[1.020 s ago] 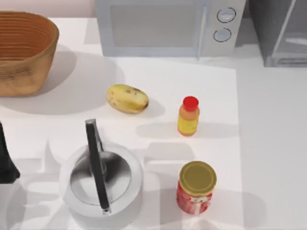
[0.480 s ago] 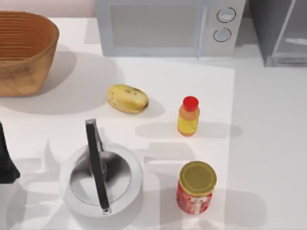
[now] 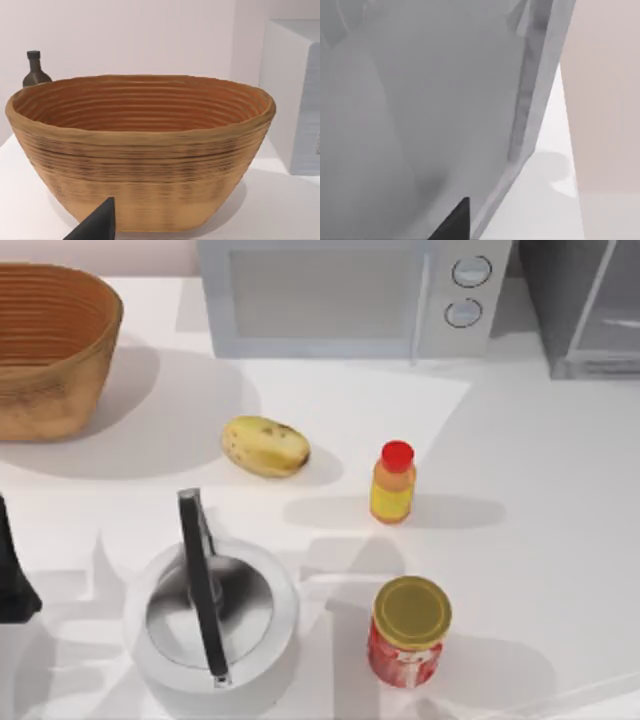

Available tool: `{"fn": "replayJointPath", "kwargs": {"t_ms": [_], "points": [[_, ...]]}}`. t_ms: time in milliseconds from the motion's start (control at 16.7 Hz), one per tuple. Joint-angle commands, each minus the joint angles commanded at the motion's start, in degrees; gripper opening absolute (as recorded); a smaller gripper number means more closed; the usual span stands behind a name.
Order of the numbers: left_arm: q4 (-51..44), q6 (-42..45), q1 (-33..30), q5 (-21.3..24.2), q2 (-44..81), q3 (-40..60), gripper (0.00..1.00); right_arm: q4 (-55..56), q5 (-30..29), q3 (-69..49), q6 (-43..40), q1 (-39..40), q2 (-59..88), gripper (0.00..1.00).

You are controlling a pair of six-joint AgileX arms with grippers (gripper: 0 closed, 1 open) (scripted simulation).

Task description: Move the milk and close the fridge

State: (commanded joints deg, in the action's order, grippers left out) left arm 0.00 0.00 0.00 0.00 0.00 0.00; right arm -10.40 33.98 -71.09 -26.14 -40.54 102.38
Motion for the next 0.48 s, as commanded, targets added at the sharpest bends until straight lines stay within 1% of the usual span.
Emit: {"fn": "replayJointPath", "kwargs": {"t_ms": [120, 300, 480], "points": [[0.00, 0.00, 0.00, 0.00, 0.00, 0.00, 1.00, 2.49, -6.45, 2.57, 5.62, 8.92, -0.95, 1.00], [0.00, 0.00, 0.00, 0.00, 0.00, 0.00, 1.00, 6.50, -18.51, 7.47, 14.60, 23.60, -3.50, 1.00], [0.00, 0.00, 0.00, 0.00, 0.00, 0.00, 1.00, 10.30, -28.43, 11.49, 22.03, 34.01, -6.33, 1.00]]}}
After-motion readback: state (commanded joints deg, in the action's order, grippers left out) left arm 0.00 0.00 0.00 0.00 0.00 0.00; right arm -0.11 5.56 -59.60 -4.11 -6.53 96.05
